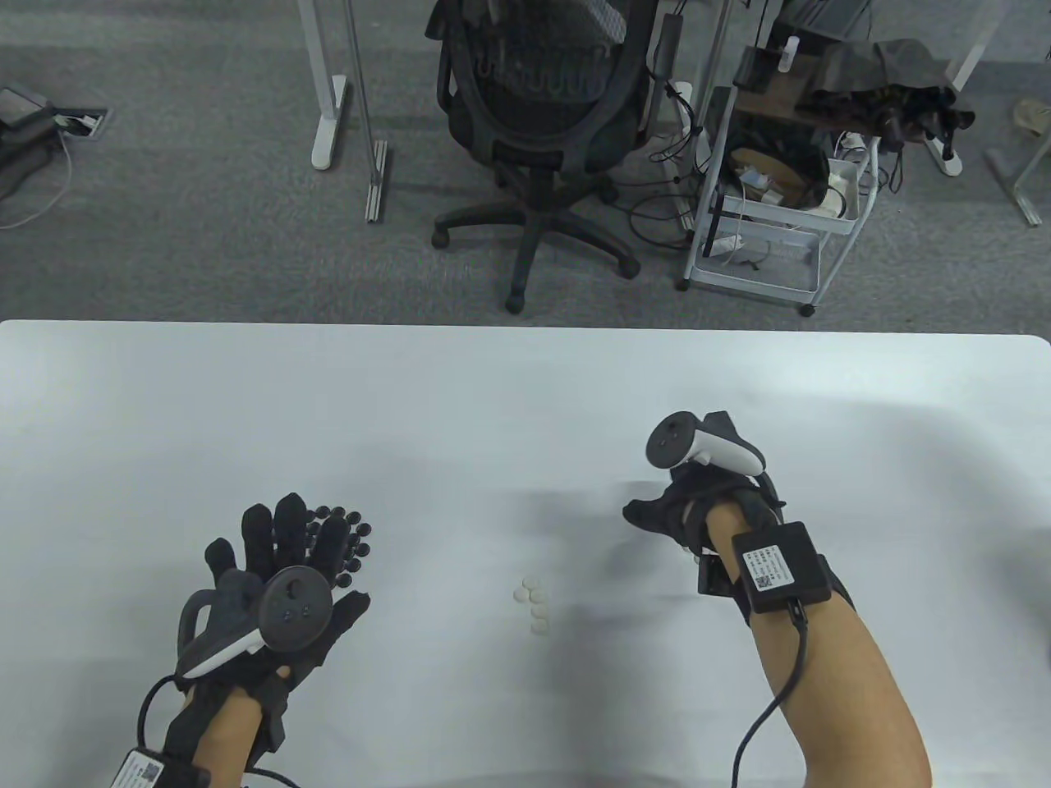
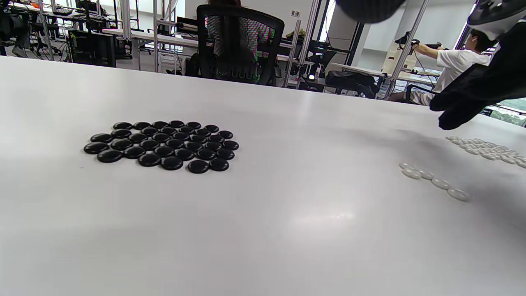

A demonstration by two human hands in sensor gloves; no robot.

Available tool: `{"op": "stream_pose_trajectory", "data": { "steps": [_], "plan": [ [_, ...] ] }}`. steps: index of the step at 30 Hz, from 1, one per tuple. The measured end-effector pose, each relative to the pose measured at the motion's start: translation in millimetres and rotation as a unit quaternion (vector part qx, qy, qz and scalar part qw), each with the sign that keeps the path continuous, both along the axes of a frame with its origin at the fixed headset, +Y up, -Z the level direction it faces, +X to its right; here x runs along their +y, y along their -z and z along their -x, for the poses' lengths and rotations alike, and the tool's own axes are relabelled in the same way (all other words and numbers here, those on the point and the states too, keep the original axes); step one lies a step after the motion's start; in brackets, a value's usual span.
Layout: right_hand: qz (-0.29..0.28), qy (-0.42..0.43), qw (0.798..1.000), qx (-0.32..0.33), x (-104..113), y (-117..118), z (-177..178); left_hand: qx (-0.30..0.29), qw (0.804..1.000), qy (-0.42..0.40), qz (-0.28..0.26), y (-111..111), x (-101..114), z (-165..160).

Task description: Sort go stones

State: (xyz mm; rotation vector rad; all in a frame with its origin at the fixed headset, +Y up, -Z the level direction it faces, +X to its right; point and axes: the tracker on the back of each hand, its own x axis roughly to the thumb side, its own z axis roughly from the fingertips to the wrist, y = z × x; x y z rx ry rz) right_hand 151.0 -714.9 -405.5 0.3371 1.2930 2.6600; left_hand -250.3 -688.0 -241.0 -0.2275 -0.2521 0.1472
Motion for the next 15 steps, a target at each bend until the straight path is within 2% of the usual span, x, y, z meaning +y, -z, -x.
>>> {"op": "stream_pose_trajectory", "data": {
  "steps": [4,8,11,15],
  "plan": [
    [0.017,0.008,0.996,0.090,-1,-27,40,0.000,1.000,0.001,0.000,0,0,0],
    [0.026,0.013,0.990,0.140,-10,-42,70,-0.001,1.000,0.003,0.000,0,0,-1],
    [0.030,0.017,0.988,0.153,-18,-44,85,-0.002,1.000,0.004,0.001,-1,0,-1],
    [0.032,0.028,0.989,0.141,-33,-37,95,0.000,1.000,-0.002,-0.005,-2,3,0]
  ]
}}
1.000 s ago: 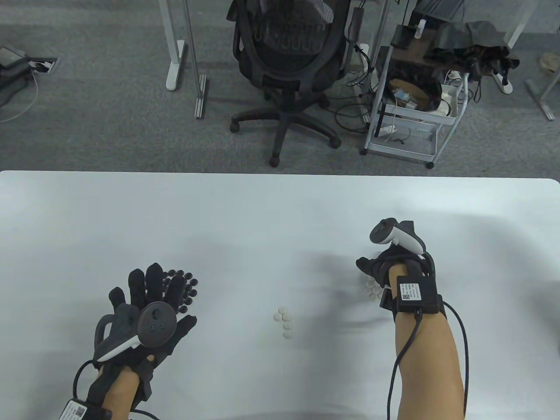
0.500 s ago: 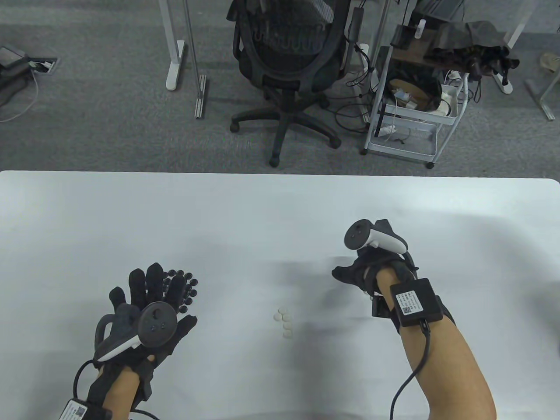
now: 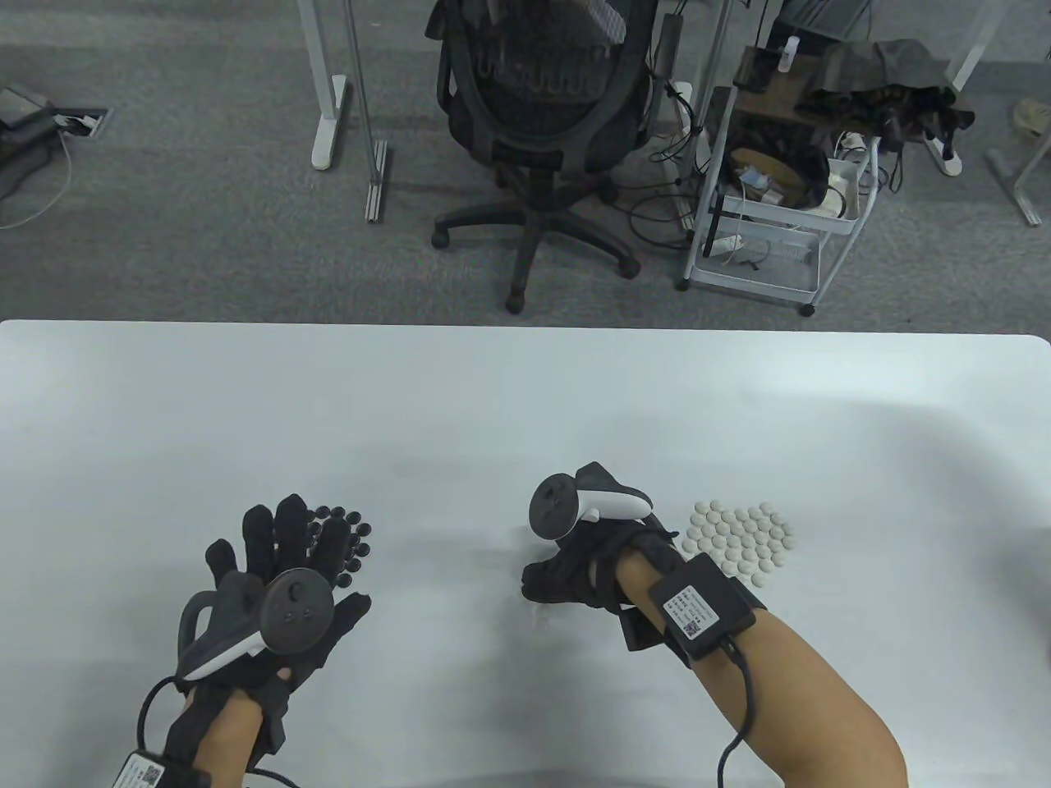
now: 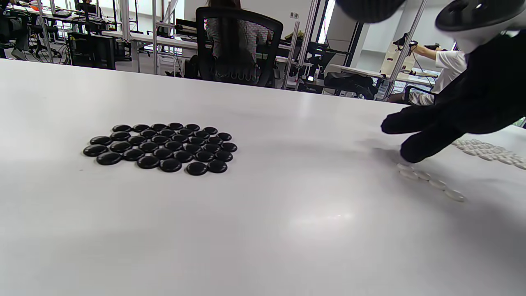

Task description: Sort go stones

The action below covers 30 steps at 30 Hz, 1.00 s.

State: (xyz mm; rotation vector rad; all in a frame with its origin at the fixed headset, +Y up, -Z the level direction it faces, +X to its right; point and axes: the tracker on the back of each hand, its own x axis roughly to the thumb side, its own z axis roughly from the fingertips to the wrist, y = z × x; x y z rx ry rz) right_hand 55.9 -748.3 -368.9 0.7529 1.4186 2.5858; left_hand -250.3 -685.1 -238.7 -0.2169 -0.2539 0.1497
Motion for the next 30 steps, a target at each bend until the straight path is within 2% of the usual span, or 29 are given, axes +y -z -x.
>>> {"op": "stream_pose_trajectory", "data": {
  "steps": [4,10,14,21,30],
  "plan": [
    [0.011,-0.010,1.000,0.003,-7,4,-4,0.002,1.000,-0.007,-0.002,-1,2,2],
    [-0.020,-0.060,0.998,-0.010,-1,8,-36,0.002,1.000,-0.007,0.001,0,2,2],
    [-0.034,-0.095,0.994,-0.040,3,10,-76,0.000,1.000,-0.002,0.003,0,1,1],
    [-0.039,-0.111,0.988,-0.102,5,12,-130,-0.001,1.000,0.006,0.007,1,-1,-2],
    [-0.039,-0.107,0.982,-0.149,4,15,-160,-0.001,1.000,0.008,0.013,1,-1,-3]
  ]
}}
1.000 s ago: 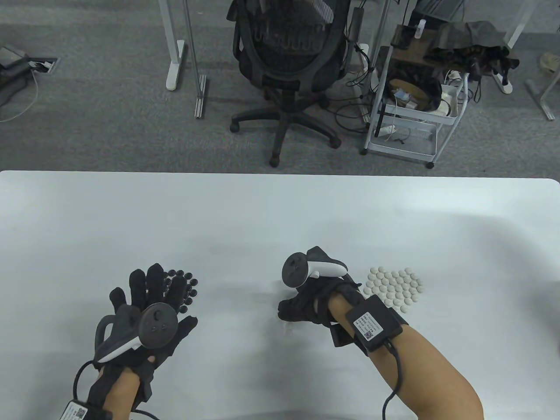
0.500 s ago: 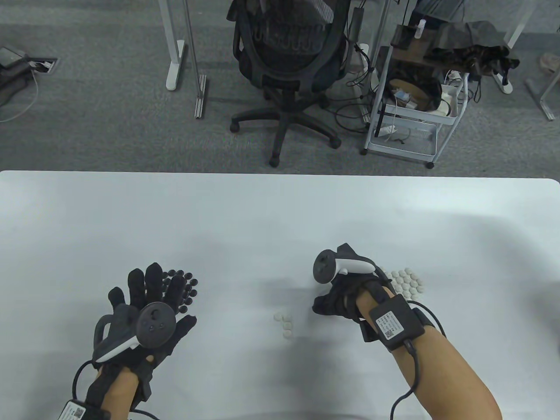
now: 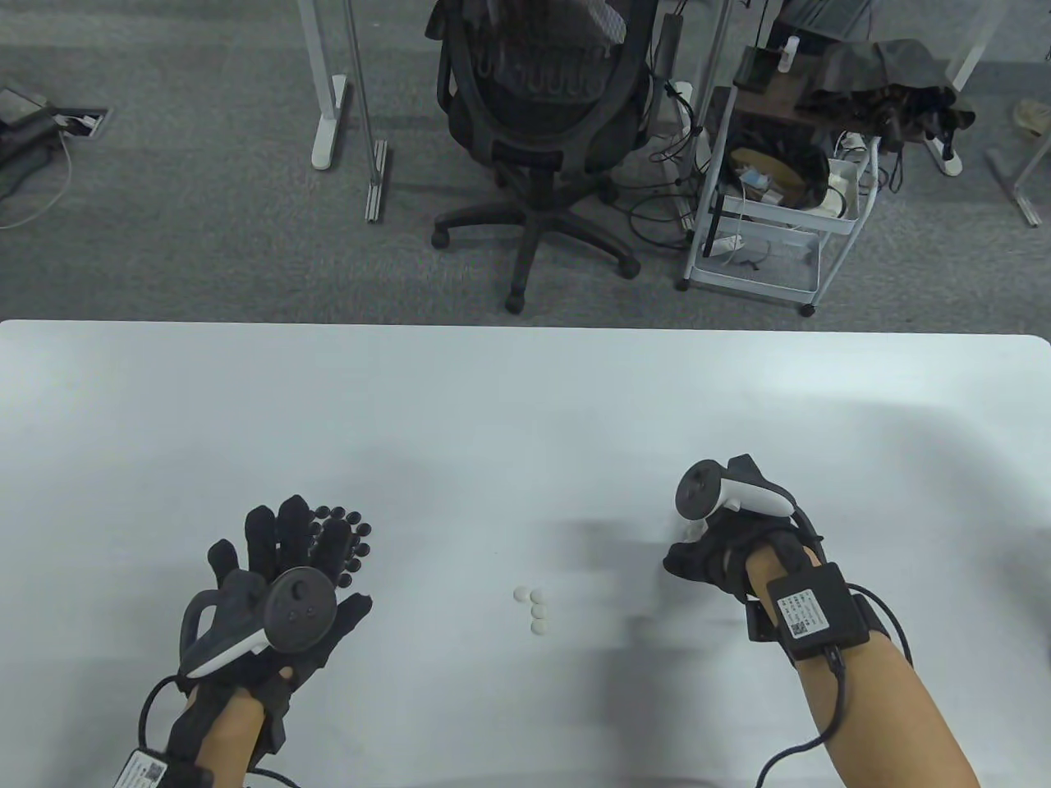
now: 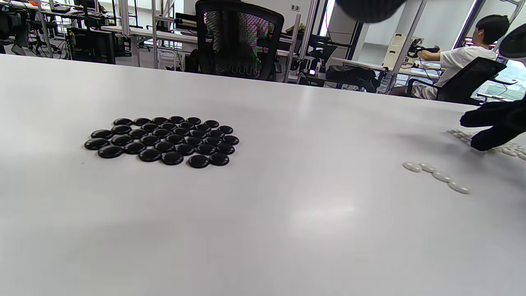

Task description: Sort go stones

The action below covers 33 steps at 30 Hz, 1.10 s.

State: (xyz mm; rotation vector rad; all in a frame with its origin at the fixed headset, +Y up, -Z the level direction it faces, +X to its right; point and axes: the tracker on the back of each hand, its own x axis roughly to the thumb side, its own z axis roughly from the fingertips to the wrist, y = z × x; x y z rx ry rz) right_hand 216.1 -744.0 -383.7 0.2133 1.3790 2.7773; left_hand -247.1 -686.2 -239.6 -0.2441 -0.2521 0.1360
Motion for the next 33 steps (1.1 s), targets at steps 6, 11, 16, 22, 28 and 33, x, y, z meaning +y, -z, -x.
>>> {"op": "stream_pose_trajectory", "data": {
  "steps": [6,11,16,22,28,33],
  "plan": [
    [-0.005,-0.004,1.000,-0.003,8,-1,3,0.001,1.000,-0.002,-0.001,0,0,1],
    [-0.013,0.045,0.998,0.046,25,-14,34,0.000,1.000,-0.002,-0.002,1,0,1],
    [0.001,0.061,0.989,0.132,30,-38,80,0.001,1.000,-0.001,-0.001,1,0,1],
    [0.019,0.066,0.974,0.215,19,-64,128,0.000,1.000,-0.004,-0.007,-1,2,1],
    [0.037,0.062,0.966,0.250,1,-75,151,0.000,1.000,-0.009,-0.010,-1,3,2],
    [0.046,0.047,0.966,0.249,-10,-78,146,0.001,1.000,-0.005,-0.010,-2,3,2]
  ]
}}
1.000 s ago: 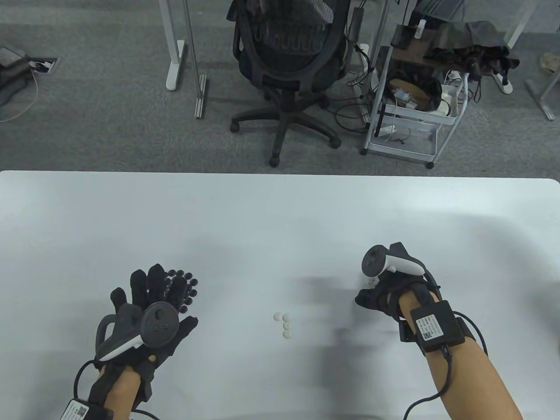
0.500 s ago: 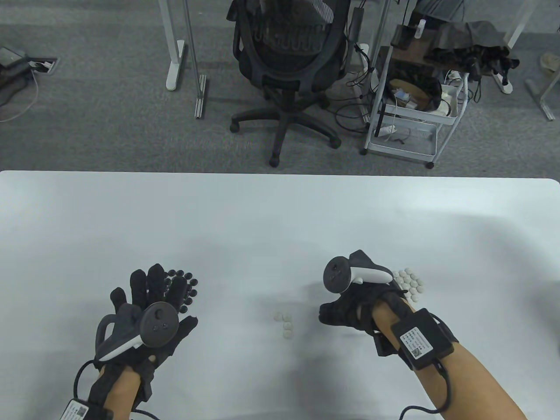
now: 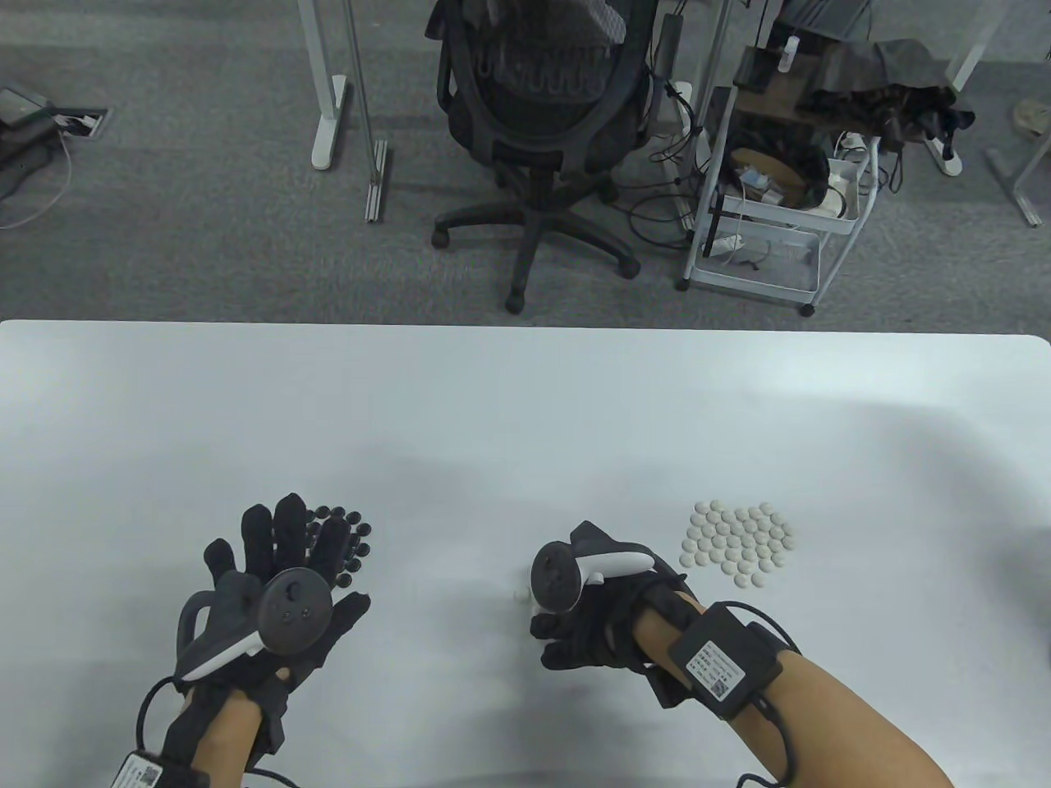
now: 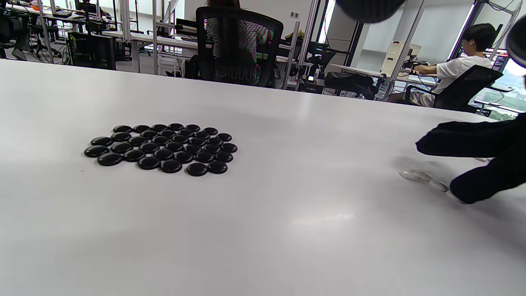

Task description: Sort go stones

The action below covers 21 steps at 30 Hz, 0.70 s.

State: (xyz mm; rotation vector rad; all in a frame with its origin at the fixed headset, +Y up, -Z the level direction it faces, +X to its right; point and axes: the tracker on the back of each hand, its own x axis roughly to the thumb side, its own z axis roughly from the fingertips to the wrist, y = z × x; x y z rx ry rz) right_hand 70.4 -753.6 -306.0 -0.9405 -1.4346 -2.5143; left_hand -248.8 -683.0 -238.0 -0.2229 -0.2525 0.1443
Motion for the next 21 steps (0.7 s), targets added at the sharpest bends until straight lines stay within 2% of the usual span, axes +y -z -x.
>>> {"op": "stream_pose_trajectory", "data": {
  "steps": [4,8,14,17,21],
  "plan": [
    [-0.002,-0.007,1.000,-0.019,1,-5,-25,0.001,1.000,-0.001,-0.001,0,0,1],
    [-0.014,-0.034,0.997,-0.061,7,-6,-70,0.002,1.000,0.002,0.001,0,0,0],
    [-0.019,-0.070,0.979,-0.190,9,10,-157,-0.001,1.000,0.005,0.002,1,-1,-1],
    [-0.023,-0.065,0.971,-0.230,8,18,-178,-0.002,1.000,0.007,0.004,1,-2,-2],
    [-0.035,-0.059,0.965,-0.253,5,29,-187,-0.002,1.000,0.009,0.004,1,-2,-3]
  ]
}}
